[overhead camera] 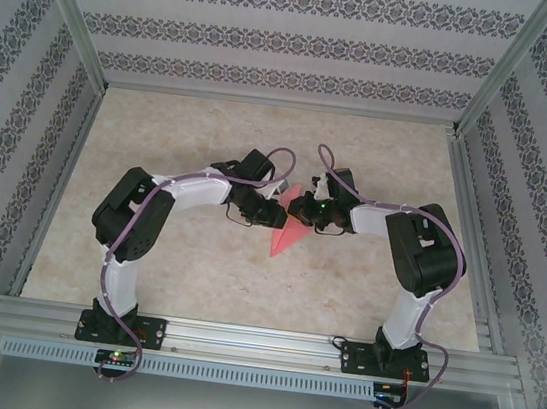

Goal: Fold a paper plane with a square sheet of paper (pick it up from the middle)
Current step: Turn over the paper at the center of the table.

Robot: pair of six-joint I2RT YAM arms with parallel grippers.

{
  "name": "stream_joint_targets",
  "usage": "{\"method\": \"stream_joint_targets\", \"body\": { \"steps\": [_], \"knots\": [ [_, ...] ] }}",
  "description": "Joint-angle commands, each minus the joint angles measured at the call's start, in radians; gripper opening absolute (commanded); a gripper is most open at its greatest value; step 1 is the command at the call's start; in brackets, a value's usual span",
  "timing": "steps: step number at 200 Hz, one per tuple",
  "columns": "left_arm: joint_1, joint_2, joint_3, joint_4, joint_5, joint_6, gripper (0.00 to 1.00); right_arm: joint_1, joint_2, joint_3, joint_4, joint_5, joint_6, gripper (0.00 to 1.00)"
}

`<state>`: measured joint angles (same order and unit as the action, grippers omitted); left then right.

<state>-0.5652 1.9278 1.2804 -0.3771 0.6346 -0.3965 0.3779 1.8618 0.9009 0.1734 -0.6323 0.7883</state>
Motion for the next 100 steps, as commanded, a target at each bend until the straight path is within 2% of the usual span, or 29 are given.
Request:
{"method": "stream_joint_targets", "body": {
  "steps": [1,20,50,70,93,100],
  "knots": [
    [0.032,-0.066,-0.009,-0.004,0.02,-0.003,0.39,0.013,0.002,-0.005,0.037,-0.023,0.0,0.03],
    [0.054,-0.102,-0.022,-0.024,-0.002,-0.014,0.47,0.011,-0.012,-0.006,0.061,-0.038,0.013,0.0],
    [0.094,-0.172,-0.101,0.003,-0.009,-0.078,0.68,0.0,-0.036,-0.027,0.139,-0.073,0.063,0.0],
    [0.109,-0.219,-0.151,0.026,0.009,-0.112,0.74,-0.008,-0.05,-0.045,0.214,-0.098,0.114,0.0],
    [0.12,-0.272,-0.205,0.079,0.039,-0.168,0.76,-0.011,-0.068,-0.057,0.293,-0.123,0.169,0.0],
    [0.122,-0.288,-0.221,0.095,0.043,-0.191,0.8,-0.013,-0.072,-0.06,0.32,-0.131,0.188,0.0]
  ]
}}
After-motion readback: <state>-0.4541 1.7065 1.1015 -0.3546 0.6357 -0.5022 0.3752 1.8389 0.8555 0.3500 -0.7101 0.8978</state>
